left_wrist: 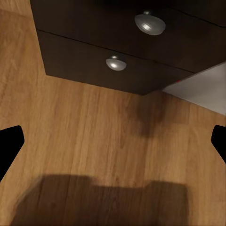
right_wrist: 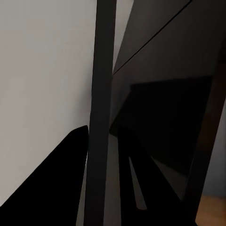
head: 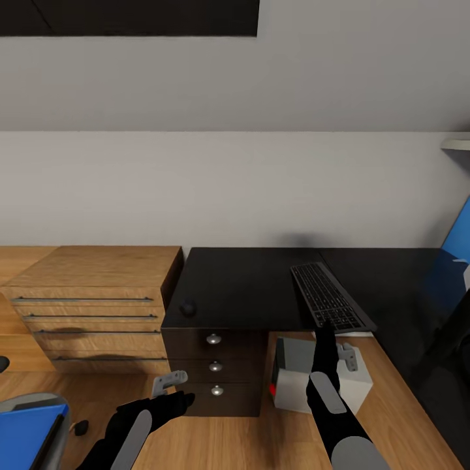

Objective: In the bedroom, organize the workspace by keeping the computer under the desk, ensuring the monitor is on the desk, placing the keyboard on the desk next to the monitor, placing the mouse on the desk next to the keyboard, moving the folder from the swivel chair onto the desk next to the mouse, stacking the notebook on top of the folder with the pen on top of the notebook, and positioning the swivel chair next to the desk.

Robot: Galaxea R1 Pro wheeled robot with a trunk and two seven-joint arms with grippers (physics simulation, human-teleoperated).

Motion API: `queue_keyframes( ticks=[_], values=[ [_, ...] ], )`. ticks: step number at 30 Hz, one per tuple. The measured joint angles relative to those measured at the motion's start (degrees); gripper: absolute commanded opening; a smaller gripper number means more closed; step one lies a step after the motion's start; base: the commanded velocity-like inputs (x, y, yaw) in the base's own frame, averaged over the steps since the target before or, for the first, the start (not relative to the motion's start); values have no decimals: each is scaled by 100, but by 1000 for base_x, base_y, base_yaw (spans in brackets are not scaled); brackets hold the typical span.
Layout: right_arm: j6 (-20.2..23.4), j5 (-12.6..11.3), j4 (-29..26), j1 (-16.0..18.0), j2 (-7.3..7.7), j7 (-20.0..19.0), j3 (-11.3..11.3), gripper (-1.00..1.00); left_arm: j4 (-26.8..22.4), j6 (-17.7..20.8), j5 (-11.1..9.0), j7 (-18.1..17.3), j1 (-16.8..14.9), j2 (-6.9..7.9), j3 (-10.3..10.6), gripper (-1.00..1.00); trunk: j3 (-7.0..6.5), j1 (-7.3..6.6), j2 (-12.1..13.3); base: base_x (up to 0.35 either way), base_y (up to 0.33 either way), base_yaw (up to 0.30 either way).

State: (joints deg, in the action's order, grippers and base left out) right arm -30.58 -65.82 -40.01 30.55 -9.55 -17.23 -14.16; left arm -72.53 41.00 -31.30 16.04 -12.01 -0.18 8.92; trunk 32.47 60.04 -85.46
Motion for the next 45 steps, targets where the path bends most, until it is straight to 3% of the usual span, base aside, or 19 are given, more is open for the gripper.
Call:
queue_keyframes(
  ticks=[6,29,30,31,45],
  values=[
    [0,-8,36,0,0,0,-4,-100,0,-1,12,3,0,0,10,100,-53,-65,119,0,0,0],
    [1,-5,35,0,-8,0,-2,-100,35,-10,0,-32,0,0,26,100,-54,-66,120,-32,0,0],
    [1,-5,35,0,-8,0,-2,100,35,-10,0,-32,0,0,26,100,-54,-66,120,0,0,0],
    [37,-165,87,-1,-8,9,-12,100,35,-9,0,-32,0,0,25,100,-53,-65,121,0,0,0],
    [30,-169,79,-1,2,8,-21,100,43,-13,0,-32,0,0,26,100,-53,-62,121,-96,0,0]
  ],
)
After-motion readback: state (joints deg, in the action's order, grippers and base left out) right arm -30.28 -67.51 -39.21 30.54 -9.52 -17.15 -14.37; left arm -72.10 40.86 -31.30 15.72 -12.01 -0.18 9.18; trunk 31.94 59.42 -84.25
